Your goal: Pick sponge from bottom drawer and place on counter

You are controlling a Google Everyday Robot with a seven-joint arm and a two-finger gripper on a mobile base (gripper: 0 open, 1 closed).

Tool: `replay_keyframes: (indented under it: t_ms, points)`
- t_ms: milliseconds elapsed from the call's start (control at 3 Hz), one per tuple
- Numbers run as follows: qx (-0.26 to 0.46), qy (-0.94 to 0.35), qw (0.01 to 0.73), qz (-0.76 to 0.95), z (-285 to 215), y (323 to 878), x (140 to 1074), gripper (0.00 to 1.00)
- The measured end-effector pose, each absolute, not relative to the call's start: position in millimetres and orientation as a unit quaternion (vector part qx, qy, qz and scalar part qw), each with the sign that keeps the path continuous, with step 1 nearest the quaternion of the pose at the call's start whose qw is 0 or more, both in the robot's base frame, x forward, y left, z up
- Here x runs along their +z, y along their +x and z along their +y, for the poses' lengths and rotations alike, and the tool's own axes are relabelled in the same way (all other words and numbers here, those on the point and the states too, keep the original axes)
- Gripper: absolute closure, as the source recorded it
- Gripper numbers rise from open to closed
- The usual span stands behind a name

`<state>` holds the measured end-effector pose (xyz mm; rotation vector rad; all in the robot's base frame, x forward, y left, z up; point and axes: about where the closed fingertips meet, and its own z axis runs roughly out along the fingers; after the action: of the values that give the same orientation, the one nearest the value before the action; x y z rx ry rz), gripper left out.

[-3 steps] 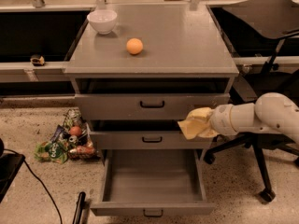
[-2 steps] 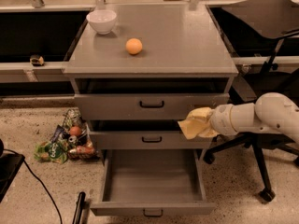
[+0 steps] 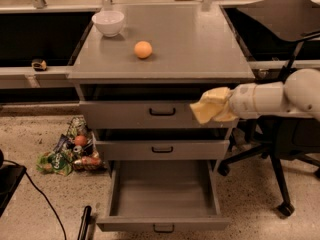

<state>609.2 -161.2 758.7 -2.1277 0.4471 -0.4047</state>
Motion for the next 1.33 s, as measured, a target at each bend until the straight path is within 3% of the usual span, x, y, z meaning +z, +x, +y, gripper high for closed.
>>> replay_keyframes:
  t_ms: [333, 1333]
  points:
    - [-0.244, -0.853, 0.440, 0.137, -166, 627, 846, 1.00]
    - [-0.253, -0.823, 0.497, 0.108, -151, 669, 917, 1.00]
